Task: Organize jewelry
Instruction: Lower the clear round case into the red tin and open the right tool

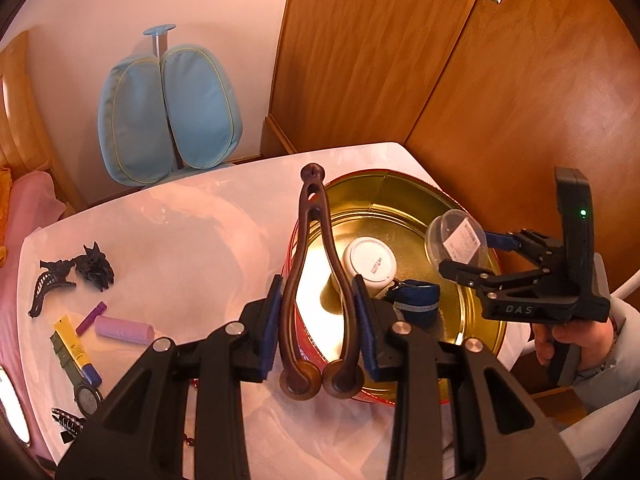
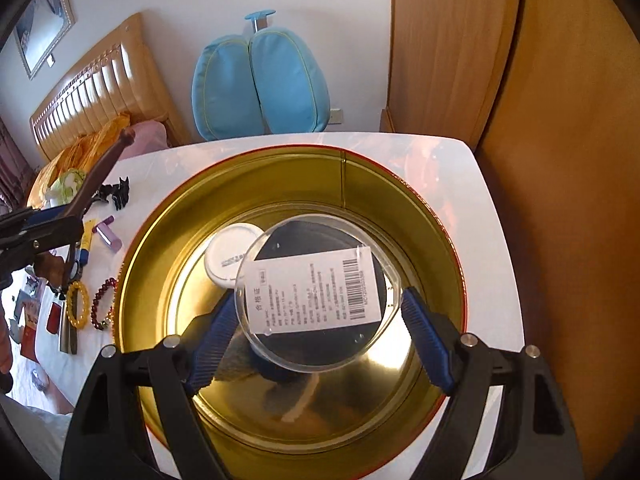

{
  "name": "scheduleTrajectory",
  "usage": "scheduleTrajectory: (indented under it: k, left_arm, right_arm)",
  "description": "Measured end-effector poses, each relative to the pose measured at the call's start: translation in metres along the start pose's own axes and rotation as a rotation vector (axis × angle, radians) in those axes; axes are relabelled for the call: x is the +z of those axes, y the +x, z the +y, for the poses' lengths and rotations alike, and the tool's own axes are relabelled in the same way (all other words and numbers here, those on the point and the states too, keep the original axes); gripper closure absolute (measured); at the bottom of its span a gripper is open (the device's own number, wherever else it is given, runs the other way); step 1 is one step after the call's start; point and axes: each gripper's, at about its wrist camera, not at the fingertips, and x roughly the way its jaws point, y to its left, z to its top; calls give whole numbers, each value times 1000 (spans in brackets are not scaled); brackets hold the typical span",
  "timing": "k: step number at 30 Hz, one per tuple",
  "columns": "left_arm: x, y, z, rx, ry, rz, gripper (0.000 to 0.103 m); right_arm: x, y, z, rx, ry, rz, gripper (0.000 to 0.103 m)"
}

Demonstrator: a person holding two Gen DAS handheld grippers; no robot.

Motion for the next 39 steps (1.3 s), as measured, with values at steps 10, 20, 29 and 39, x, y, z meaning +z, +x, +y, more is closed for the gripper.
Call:
scheduleTrajectory:
  k: [10, 20, 29, 39]
  left_arm:
    - [31, 27, 2, -16, 46, -10, 69]
    - [30, 33, 8, -25, 43, 2, 69]
    - [25, 31, 6, -16, 41, 5, 69]
    - [21, 25, 3, -14, 40, -2, 69]
  right_arm:
    - [30, 69, -10, -64, -43, 190, 21]
    - [30, 86, 15, 39, -106, 269, 21]
    - [25, 98, 28, 58, -124, 306, 21]
    - [28, 108, 21, 58, -64, 382, 20]
